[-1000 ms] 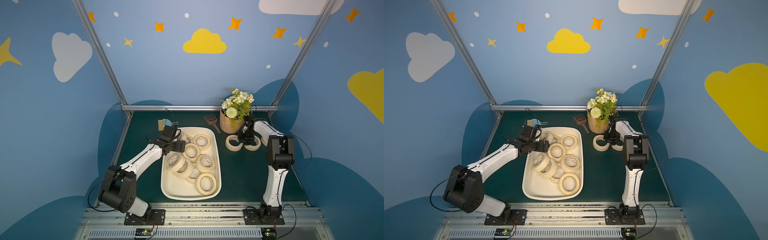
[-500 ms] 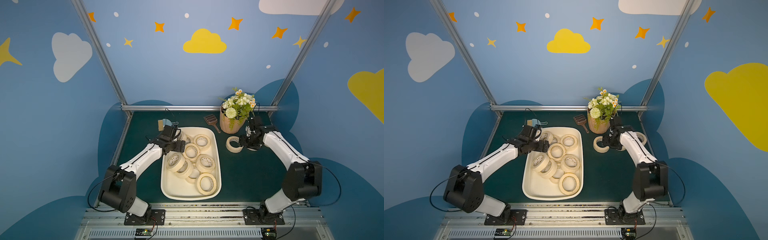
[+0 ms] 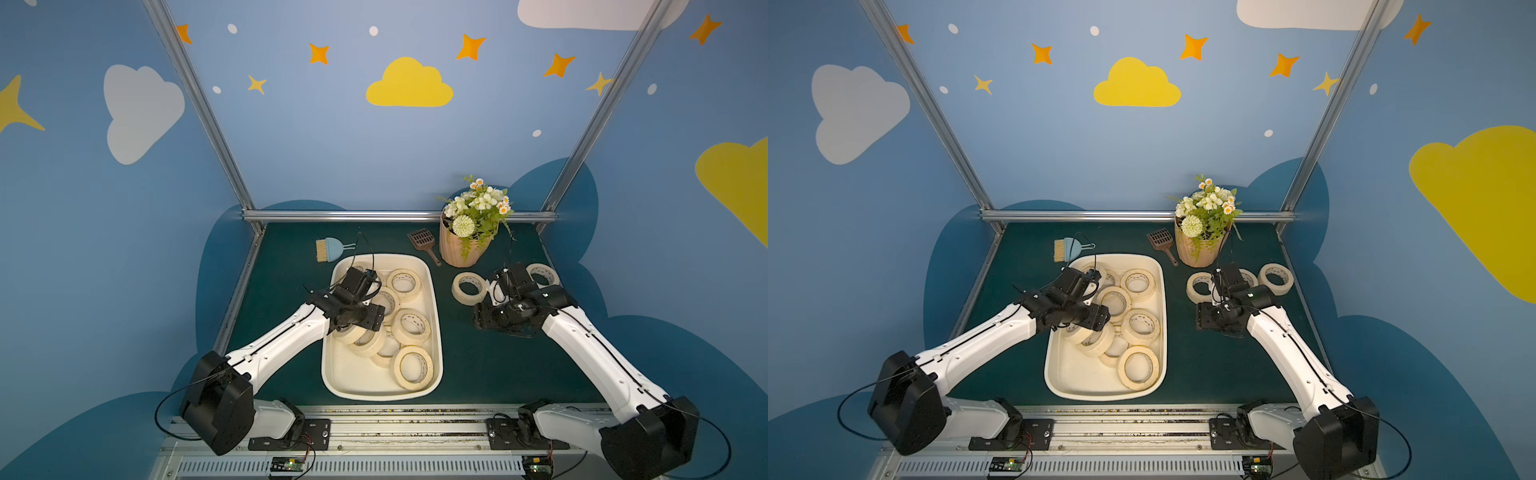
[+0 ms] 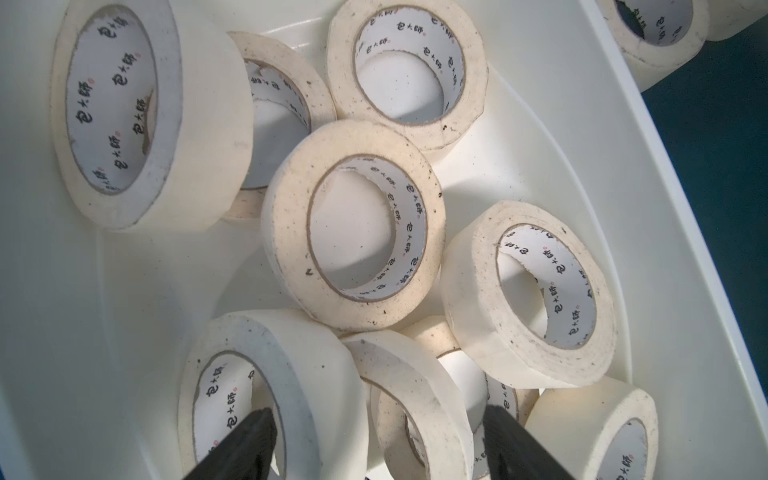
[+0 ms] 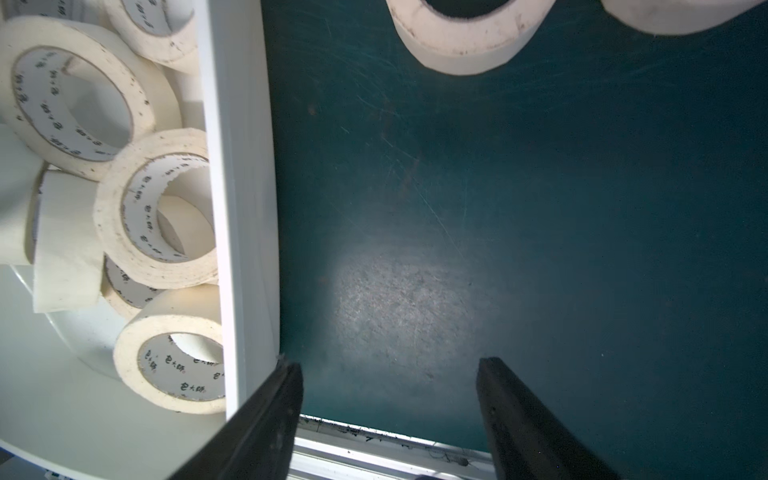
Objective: Take out the art tape in the storage box
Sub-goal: Adjust the art tape in the storage box.
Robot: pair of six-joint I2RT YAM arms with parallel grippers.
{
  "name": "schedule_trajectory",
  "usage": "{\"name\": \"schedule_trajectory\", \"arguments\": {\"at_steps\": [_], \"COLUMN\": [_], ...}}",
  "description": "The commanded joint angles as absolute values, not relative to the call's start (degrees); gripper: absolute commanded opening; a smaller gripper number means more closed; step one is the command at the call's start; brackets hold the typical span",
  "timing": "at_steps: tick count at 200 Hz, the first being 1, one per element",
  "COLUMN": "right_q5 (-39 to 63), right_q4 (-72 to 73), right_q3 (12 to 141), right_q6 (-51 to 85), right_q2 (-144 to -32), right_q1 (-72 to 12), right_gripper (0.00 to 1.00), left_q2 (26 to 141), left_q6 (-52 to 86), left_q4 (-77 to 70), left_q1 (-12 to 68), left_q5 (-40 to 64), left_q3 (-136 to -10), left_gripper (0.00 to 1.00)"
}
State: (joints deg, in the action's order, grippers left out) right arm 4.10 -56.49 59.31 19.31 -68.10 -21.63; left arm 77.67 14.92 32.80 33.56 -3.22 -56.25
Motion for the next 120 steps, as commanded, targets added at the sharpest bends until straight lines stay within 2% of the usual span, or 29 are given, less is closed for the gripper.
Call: {"name": "schedule_trajectory", "arguments": {"at_steps": [1,34,45,57,72,82,97,120], "right_q5": [4.6,4.8,4.8,4.6,4.0,3.6,3.0,2.5], "right_q4": [-58.2,-58.2,-58.4,-58.6,-59.2,-59.6,-59.7,-59.8], "right_q3": [57.4,56.4,56.3,56.4,56.6,56.6,56.6,56.9], "right_q6": [19.7,19.4,19.1,19.0,18.7,18.6,18.3,18.1], "right_q2": [-66.6,-65.2,-64.7,-64.3,-64.0,-63.9,-63.7,-63.7], "right_q1": [-21.9,-21.9,-21.9,-21.9,-21.9,-21.9,-21.8,-21.8], "right_gripper": [0.72,0.71,0.71,0.71,0.7,0.7,0.69,0.69], "left_q2": [77.7,80.2,81.5,82.7,83.1,83.0,83.3,85.7], "left_q6": [17.6,18.2,18.3,18.5,18.4,18.3,17.7,16.1], "left_q4": [35.3,34.5,33.8,33.3,33.4,33.9,34.8,37.8], "left_q1": [33.3,33.3,33.4,33.4,33.9,34.4,35.3,38.8], "left_q5": [-4.6,-3.9,-3.3,-2.5,-2.8,-3.3,-3.6,-6.2], "left_q3": [-53.8,-53.6,-53.1,-53.1,-54.2,-55.5,-58.2,-64.9], "left_gripper": [0.82,0.82,0.79,0.67,0.37,0.23,0.12,0.08]}}
